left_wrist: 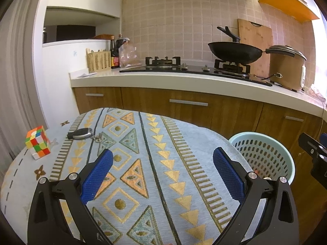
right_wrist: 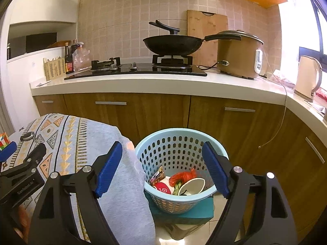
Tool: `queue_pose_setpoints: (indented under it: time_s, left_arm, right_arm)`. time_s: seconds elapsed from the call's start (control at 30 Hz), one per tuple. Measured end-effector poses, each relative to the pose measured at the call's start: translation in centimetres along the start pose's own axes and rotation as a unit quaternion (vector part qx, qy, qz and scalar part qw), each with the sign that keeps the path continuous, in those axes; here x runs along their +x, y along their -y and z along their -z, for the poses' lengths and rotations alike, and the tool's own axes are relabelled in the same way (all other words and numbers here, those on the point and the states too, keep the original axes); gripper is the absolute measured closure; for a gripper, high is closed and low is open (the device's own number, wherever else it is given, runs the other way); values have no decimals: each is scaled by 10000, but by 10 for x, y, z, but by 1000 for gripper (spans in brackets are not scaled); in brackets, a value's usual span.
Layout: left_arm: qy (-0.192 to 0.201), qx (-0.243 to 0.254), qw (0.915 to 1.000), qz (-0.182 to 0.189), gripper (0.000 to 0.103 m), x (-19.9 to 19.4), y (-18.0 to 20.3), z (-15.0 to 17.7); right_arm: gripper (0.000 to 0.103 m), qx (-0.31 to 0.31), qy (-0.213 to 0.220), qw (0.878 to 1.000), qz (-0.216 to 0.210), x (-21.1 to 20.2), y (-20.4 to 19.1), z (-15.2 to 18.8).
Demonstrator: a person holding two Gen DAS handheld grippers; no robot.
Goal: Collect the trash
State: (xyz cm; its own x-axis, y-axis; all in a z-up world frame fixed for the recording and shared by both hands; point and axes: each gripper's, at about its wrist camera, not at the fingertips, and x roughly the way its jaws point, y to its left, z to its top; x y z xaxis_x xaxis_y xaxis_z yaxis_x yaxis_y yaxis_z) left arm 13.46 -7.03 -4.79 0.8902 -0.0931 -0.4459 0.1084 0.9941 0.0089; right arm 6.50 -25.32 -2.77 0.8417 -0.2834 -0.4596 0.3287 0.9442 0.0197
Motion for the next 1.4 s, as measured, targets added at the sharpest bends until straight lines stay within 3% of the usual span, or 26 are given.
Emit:
queue_pose_setpoints:
  time_s: [0.83, 1.4]
  left_arm:
    - [-18, 68, 9999, -88, 8, 3, 0, 2]
    - [-157, 47, 9998, 81, 8, 7, 0, 2]
  right_arm:
    - [27, 39, 178, 9998, -75, -23, 6, -13]
    - [26, -71, 177, 9998, -35, -25, 3, -14]
